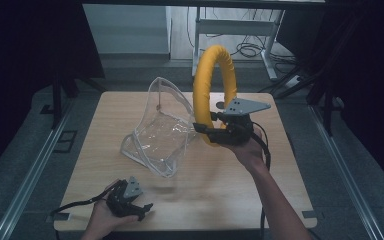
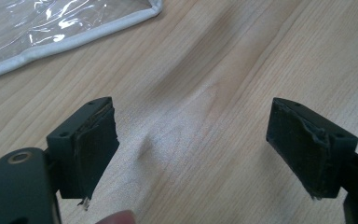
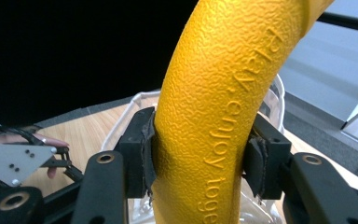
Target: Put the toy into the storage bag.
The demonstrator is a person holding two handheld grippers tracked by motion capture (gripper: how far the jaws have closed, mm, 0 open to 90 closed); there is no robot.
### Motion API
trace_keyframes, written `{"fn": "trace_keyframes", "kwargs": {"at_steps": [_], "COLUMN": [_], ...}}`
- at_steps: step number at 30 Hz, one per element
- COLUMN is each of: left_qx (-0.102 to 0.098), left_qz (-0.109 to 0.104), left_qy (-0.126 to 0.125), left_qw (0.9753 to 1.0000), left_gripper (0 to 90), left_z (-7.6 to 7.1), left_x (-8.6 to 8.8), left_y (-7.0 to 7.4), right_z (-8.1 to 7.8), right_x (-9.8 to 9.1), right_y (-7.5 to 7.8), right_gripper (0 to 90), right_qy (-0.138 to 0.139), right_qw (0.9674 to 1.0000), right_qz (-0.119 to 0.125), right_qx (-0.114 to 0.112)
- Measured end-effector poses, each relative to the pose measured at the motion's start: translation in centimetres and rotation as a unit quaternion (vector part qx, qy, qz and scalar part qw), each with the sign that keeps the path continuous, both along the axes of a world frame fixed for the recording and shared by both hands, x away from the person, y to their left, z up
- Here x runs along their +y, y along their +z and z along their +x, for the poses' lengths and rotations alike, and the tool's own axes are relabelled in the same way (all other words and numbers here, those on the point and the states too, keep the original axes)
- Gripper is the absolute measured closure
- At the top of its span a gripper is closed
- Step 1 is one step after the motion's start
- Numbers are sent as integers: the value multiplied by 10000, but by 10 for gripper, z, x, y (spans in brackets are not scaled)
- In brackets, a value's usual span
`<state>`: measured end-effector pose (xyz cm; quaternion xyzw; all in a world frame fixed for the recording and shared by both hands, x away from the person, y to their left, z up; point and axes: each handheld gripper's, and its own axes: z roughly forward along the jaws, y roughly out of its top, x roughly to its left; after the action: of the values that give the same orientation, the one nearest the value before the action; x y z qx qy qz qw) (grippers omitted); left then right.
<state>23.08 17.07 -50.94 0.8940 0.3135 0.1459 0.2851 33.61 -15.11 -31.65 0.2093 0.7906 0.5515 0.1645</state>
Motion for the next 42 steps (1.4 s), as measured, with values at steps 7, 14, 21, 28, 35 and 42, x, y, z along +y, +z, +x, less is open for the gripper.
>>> {"fn": "trace_keyframes", "kwargs": {"at_steps": [7,14,21,28,35,42], "left_qx": [0,53,41,43,37,41], "left_qz": [0,51,63,50,42,35], "left_qy": [0,-21,-14,8,17,20], "left_qw": [10000,10000,10000,10000,10000,10000], "left_gripper": [162,162,162,162,162,162], "left_z": [0,0,0,0,0,0], "left_x": [0,0,0,0,1,1], "left_y": [0,-1,-1,-1,-1,-1], "right_z": [-6,-10,-12,-13,-15,-18], "right_x": [5,11,16,21,27,37], "right_y": [8,15,20,25,32,38], "right_gripper": [504,504,503,503,503,503], "right_qy": [51,123,195,248,334,459], "right_qw": [9998,9994,9990,9986,9978,9966], "right_qz": [94,187,238,294,385,450], "right_qx": [-143,-266,-320,-374,-428,-513]}}
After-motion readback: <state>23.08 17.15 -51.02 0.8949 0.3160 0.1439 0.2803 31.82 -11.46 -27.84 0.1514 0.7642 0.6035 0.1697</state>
